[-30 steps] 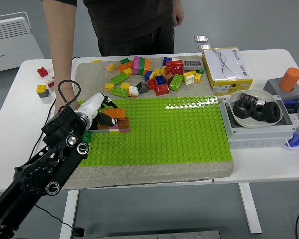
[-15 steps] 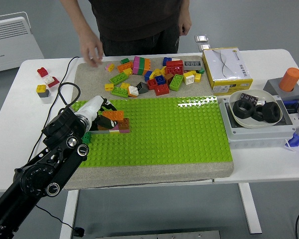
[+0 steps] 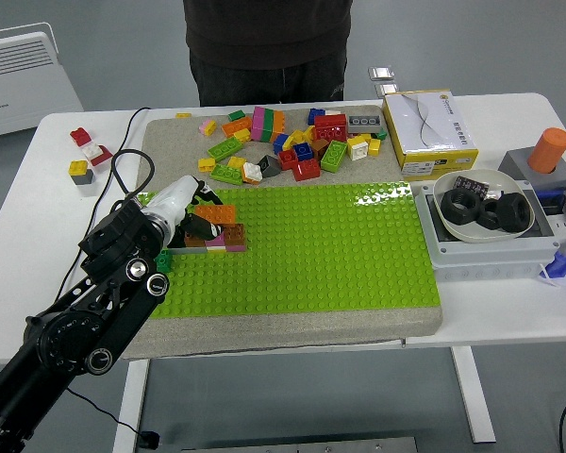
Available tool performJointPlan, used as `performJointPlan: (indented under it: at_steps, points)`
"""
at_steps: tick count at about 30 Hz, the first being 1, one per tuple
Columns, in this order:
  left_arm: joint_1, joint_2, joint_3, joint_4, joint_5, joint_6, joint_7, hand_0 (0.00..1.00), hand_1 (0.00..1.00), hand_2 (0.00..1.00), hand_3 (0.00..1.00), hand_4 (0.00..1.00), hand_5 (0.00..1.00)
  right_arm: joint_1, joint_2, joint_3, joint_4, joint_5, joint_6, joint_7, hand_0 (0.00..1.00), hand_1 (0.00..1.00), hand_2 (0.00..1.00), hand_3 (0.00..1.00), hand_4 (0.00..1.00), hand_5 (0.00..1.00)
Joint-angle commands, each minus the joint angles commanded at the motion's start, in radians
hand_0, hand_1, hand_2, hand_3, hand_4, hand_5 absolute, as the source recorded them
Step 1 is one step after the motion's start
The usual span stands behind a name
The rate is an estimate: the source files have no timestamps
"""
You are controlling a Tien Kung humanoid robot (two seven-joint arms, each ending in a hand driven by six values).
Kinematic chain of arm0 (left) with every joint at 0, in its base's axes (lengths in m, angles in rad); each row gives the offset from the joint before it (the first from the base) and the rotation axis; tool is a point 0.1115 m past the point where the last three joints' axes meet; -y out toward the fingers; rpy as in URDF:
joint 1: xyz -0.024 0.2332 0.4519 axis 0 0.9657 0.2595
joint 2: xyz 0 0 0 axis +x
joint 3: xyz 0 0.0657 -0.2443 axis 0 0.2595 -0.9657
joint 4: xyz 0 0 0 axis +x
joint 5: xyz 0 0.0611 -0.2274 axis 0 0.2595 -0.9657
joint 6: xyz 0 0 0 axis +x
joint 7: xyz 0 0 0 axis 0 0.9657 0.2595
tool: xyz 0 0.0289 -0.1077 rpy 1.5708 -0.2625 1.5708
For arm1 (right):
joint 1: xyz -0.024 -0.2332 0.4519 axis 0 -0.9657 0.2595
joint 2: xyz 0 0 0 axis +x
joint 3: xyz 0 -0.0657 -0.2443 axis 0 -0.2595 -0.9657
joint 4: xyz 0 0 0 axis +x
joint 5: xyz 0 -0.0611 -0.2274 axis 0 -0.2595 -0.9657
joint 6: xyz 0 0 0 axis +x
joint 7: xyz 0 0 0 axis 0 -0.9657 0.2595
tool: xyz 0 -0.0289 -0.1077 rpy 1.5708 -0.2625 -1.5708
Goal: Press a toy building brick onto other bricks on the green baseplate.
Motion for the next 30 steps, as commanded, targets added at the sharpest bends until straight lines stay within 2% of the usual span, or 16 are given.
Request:
performJointPlan:
  at_steps: [14, 30]
  points:
    - [0.007, 0.010, 0.030, -0.025, 0.013, -0.023, 0.000, 0.831, 0.793, 0.759, 0.328, 0.632, 0.007, -0.005, -0.002, 0.015, 0.000, -0.010, 0.000, -0.001, 0.729, 0.679, 0.740, 0.807, 0.838, 0.998]
    - [0.010, 0.009, 0.035, -0.032, 0.023, -0.026, 0.000, 0.829, 0.788, 0.755, 0.322, 0.630, 0.016, -0.008, -0.003, 0.023, 0.000, -0.017, 0.002, -0.001, 0.728, 0.682, 0.740, 0.807, 0.839, 0.998]
